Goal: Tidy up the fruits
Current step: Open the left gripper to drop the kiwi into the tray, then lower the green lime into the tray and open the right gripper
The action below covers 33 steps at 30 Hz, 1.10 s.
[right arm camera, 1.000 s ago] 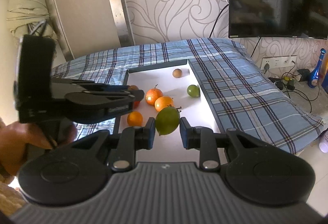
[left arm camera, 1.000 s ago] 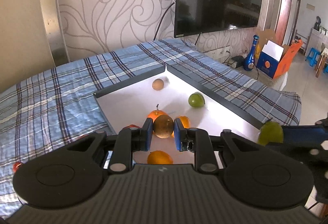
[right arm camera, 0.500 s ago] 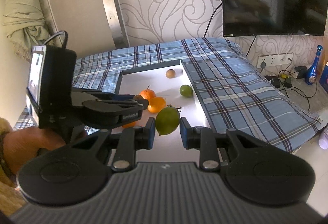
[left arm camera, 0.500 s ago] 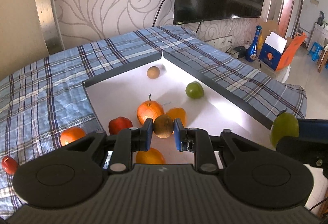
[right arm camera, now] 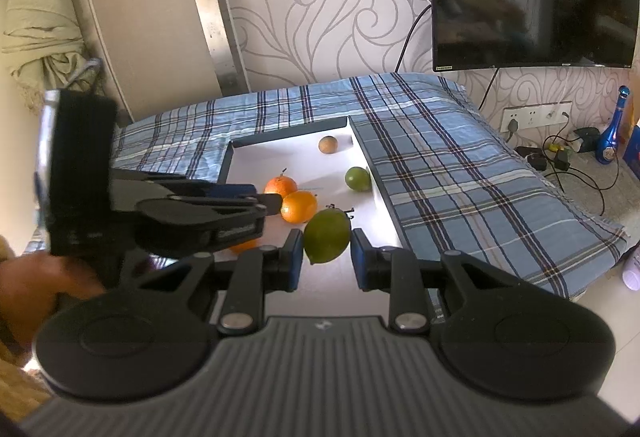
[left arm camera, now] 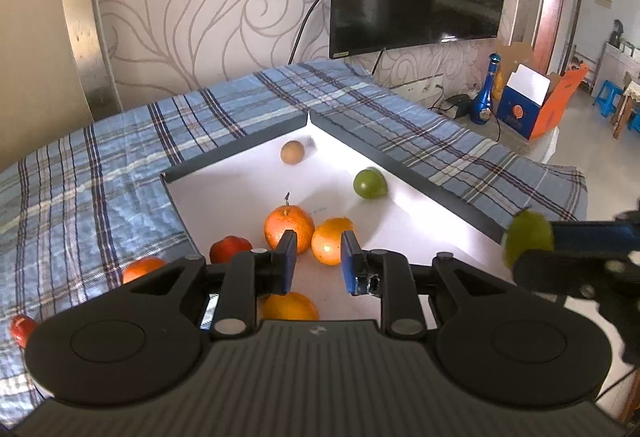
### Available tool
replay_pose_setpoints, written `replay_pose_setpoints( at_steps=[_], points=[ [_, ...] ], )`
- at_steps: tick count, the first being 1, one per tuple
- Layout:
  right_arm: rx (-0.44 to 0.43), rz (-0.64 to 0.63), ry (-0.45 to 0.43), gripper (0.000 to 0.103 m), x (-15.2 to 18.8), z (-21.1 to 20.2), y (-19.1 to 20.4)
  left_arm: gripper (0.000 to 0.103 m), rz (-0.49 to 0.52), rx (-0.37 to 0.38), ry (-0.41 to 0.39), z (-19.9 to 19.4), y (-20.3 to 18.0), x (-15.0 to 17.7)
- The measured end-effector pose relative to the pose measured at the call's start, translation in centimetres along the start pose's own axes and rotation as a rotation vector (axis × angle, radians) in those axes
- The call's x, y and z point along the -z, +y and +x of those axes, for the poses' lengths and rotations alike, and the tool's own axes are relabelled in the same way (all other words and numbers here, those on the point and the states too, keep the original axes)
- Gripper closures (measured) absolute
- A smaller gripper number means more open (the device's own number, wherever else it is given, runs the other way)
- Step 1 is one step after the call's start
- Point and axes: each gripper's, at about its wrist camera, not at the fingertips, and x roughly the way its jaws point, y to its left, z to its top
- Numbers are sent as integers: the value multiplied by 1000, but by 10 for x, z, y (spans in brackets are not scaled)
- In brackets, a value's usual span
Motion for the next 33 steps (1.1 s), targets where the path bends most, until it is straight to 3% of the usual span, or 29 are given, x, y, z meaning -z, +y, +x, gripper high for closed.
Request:
replay_pose_setpoints(
  at_steps=[6,16,33],
  points=[
    [-17,-4,8,74,-2,8,-1,68,-6,5,-11,-21,4,4],
    [-60,-36,45,74,-5,38,3,67,0,-20,-53,-45,7,12],
    [-114,-104,132,74,-9,99,12,67,-78,-159,-60,-71,39,28]
  ],
)
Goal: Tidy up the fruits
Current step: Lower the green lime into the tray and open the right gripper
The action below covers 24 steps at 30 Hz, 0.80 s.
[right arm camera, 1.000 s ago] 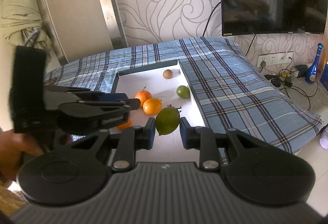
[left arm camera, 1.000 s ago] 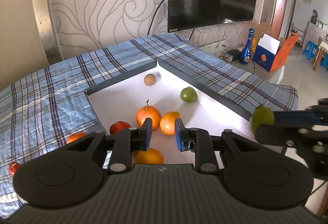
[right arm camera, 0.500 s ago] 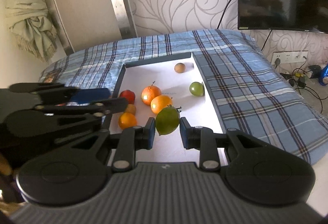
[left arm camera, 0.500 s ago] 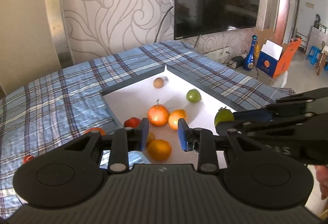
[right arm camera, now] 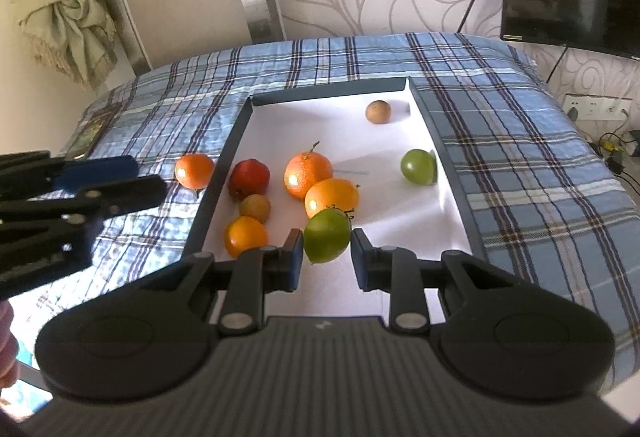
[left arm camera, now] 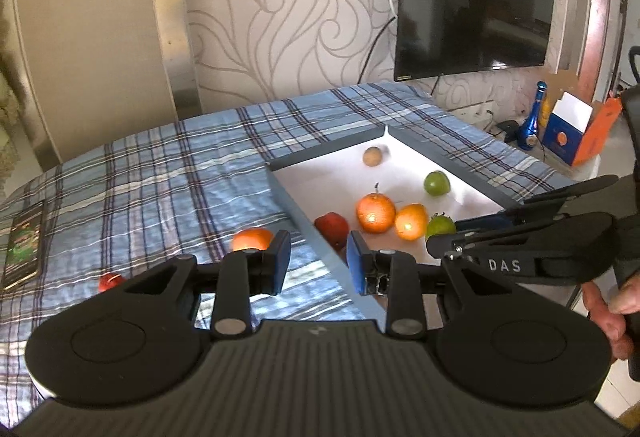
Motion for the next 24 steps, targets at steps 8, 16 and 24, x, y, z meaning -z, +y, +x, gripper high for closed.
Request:
replay_pose_setpoints(
  at_steps=[8,16,24],
  points=[
    [-2,-19,10,74,-6,11,1,67,-28,-18,15,0,7,6],
    [12,-22,38,74,-5,18,0,67,-52,-17,35,1,11,11],
    [36,-13,41,74,-5,19,-4,61,-67,-32,77,5,15,19]
  ],
)
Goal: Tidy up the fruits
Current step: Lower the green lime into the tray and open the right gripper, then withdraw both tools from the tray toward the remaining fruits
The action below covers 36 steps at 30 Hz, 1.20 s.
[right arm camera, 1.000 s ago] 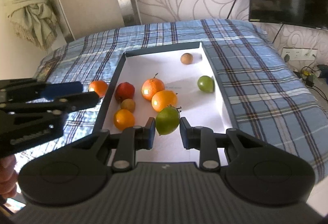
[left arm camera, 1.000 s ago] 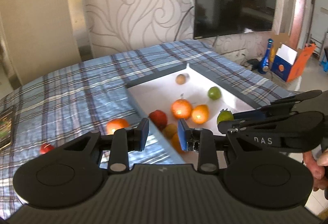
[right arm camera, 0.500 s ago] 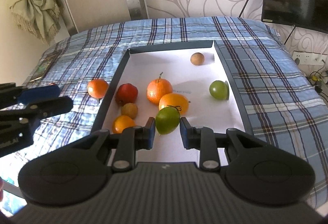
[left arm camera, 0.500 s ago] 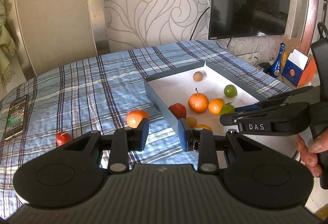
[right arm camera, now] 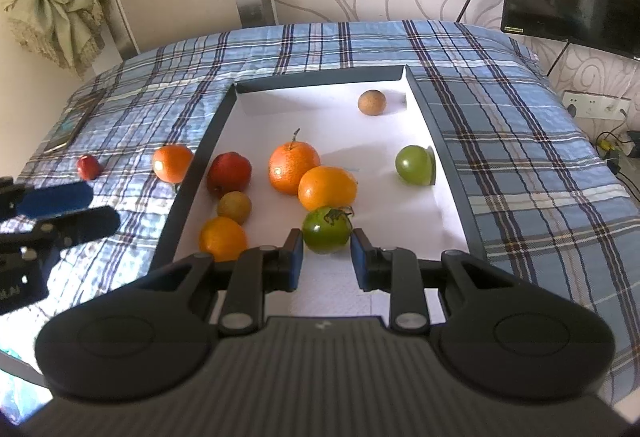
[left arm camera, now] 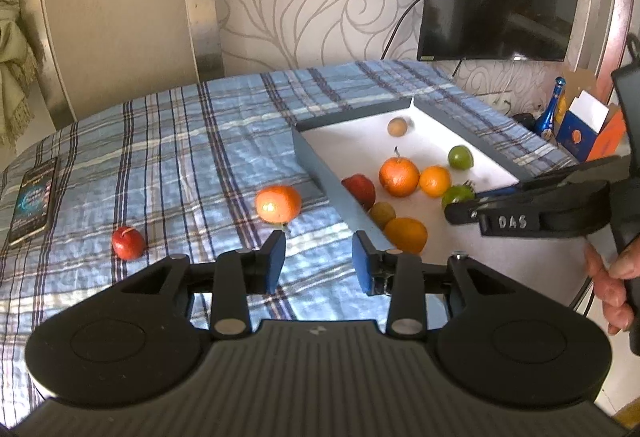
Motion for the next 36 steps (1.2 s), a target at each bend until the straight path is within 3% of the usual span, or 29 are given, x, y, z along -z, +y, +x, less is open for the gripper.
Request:
replay_pose_setpoints(
  at_steps=[16,18,22,31,36],
  points=[
    [45,35,5,73,3,4,3,59,-49,-33,63,-7,29,21],
    [63,57,3,66,3,4,3,58,-55,-36,67,-8,34,24],
    [95,89,-12,65,4,1,3,57,-68,-40,71,-10,43,28],
    [153,144,-136,65,1,-21,12,55,-79,-25,82,-12,58,35],
    [143,143,-221,65,-11,-39,26,55,-73,-19,80,-10,70,35]
  ],
)
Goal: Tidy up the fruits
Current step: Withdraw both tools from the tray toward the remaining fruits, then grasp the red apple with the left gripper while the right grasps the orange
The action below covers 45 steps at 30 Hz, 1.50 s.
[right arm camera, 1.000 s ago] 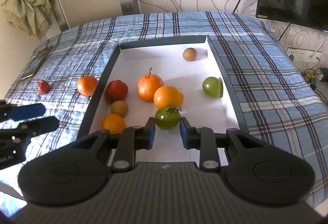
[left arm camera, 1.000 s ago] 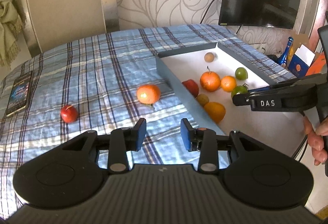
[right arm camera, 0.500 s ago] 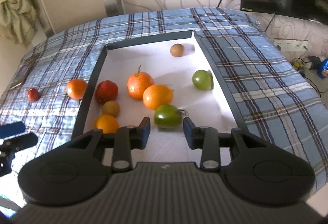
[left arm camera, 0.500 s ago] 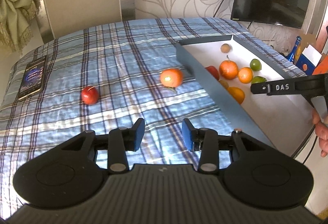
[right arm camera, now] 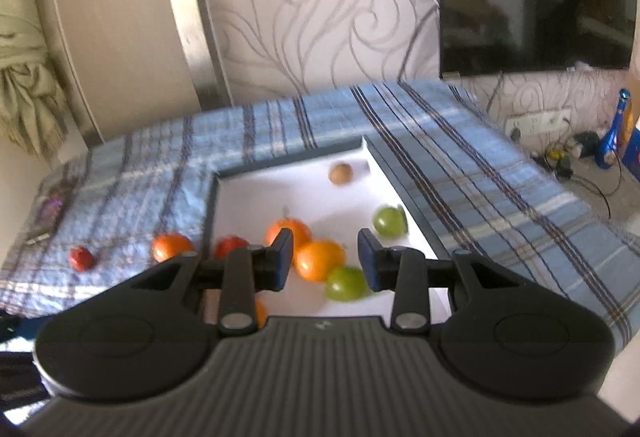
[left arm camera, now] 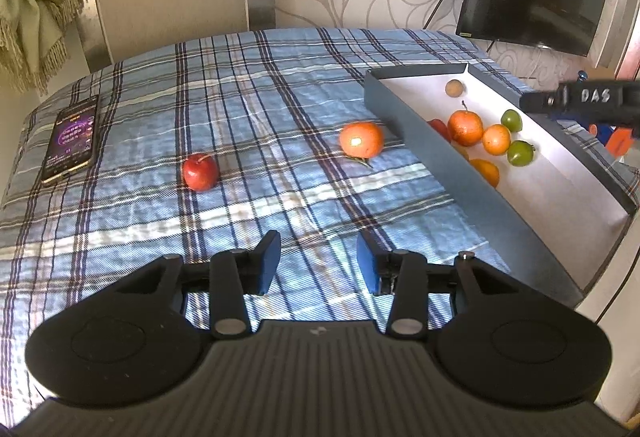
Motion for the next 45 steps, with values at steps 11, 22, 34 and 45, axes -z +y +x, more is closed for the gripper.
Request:
replay_pose_setpoints(
  at_steps=[11,22,34,45],
  points=[
    [-139,-64,31,65,-3,-1,60,55,-7,-65,-24,22,42,-12],
    [-182,-153,175,65,12,40,117,55,-7,-123,-39,46,83,-19],
    [-34,-159,222,64,15,80,134,55,62,-44,-56,69,84,-26],
    [0,-177,197,63,15,88,146,58,54,-9,-52,75,90,-24]
  ],
)
